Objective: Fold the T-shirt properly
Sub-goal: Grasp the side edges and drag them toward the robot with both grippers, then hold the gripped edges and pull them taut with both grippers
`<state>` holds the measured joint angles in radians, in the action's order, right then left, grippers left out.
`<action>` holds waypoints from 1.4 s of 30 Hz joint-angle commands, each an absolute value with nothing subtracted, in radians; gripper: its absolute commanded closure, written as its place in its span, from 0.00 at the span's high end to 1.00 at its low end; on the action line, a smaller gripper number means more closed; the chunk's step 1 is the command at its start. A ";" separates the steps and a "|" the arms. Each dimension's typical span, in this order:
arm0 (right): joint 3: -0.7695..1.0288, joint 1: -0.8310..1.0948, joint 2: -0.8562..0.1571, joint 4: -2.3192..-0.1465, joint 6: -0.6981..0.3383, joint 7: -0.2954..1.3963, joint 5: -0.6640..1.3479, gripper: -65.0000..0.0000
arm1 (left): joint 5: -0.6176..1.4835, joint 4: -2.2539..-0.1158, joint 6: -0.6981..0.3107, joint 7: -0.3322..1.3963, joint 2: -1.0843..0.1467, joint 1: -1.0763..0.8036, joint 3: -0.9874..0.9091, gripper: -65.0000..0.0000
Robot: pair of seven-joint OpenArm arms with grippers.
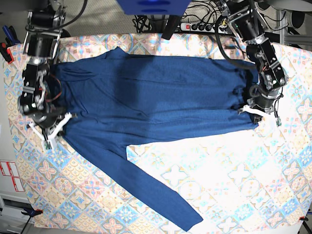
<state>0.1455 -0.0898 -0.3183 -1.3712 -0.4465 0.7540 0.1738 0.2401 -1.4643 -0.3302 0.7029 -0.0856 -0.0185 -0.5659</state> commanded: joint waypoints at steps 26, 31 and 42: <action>0.314 0.268 -0.340 -1.647 -0.444 0.739 0.343 0.01 | 0.248 -1.675 -0.332 0.679 -0.101 -0.214 -0.572 0.00; 0.312 0.288 -0.338 -1.643 -0.444 0.739 0.343 0.01 | 0.243 -1.644 -0.332 0.680 -0.101 -0.229 -0.570 0.00; 0.311 0.295 -0.337 -1.644 -0.444 0.820 0.341 0.02 | 0.237 -1.474 -0.332 0.682 -0.104 -0.211 -0.539 0.00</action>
<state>0.3031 0.3038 -0.3187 -1.6279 -0.4442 0.8417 0.3374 0.2287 -1.4605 -0.3305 0.6987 -0.0948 -0.2134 -0.5385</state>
